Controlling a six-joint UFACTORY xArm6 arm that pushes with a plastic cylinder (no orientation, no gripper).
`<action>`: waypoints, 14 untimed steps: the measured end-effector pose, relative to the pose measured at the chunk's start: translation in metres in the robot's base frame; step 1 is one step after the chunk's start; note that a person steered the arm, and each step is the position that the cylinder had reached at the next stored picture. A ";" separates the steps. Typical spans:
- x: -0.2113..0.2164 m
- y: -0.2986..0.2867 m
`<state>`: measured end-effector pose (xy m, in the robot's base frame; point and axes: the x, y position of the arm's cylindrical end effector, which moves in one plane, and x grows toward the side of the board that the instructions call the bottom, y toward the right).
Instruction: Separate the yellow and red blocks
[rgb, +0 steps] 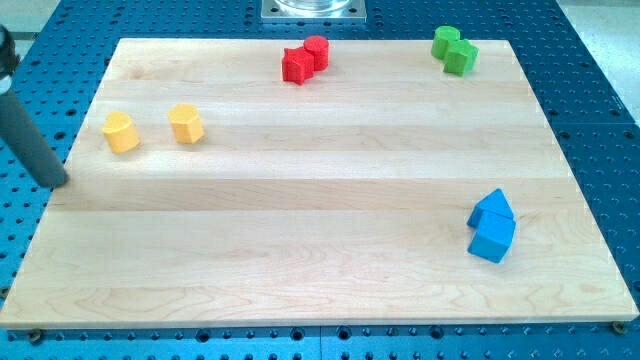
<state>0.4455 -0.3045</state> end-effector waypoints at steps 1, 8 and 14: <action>-0.044 0.034; -0.237 0.349; -0.170 0.273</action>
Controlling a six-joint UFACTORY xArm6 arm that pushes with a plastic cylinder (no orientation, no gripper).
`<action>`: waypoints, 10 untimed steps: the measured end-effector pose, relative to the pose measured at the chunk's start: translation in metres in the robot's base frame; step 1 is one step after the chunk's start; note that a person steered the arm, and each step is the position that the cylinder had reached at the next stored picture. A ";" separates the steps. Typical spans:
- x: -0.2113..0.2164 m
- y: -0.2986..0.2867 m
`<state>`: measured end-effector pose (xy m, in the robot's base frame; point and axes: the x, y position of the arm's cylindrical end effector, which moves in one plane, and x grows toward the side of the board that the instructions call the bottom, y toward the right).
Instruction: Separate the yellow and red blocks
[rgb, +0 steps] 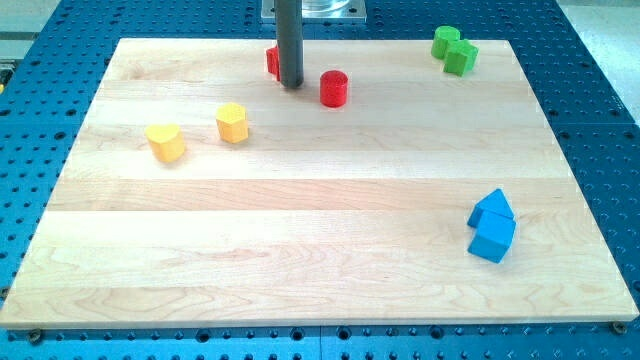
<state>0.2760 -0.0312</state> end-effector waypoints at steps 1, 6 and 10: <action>-0.034 0.045; 0.020 -0.119; -0.030 -0.232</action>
